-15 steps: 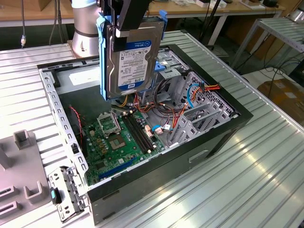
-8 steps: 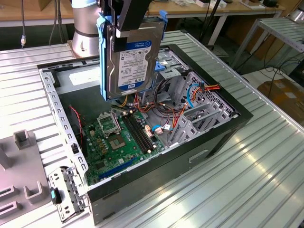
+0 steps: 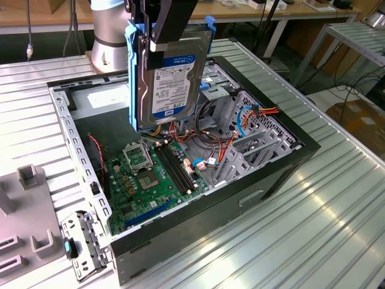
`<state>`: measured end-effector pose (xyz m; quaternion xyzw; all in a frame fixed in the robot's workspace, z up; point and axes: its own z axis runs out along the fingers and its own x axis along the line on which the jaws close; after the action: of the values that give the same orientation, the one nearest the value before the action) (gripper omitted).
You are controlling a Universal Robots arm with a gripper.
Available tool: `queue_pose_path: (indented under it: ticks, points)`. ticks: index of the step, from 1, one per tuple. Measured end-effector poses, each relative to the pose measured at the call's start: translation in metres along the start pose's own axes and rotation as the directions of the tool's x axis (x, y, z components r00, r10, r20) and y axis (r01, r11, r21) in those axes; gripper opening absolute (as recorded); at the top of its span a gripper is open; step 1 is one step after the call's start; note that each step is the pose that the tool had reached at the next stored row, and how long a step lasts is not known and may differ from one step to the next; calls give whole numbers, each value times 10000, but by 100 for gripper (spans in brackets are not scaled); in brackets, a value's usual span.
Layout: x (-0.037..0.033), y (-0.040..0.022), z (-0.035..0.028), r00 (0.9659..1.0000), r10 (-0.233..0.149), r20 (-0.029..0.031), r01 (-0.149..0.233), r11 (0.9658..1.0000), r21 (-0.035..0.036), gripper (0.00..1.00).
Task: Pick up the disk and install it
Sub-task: 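Insert the disk into the insertion slot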
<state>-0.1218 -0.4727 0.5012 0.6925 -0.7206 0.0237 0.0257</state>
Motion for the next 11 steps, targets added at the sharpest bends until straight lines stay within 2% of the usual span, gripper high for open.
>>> queue_pose_path:
  ticks: [11]
  points:
    - [68, -3, 5, 10000, -1, -2, 1, 10000, -1, 37]
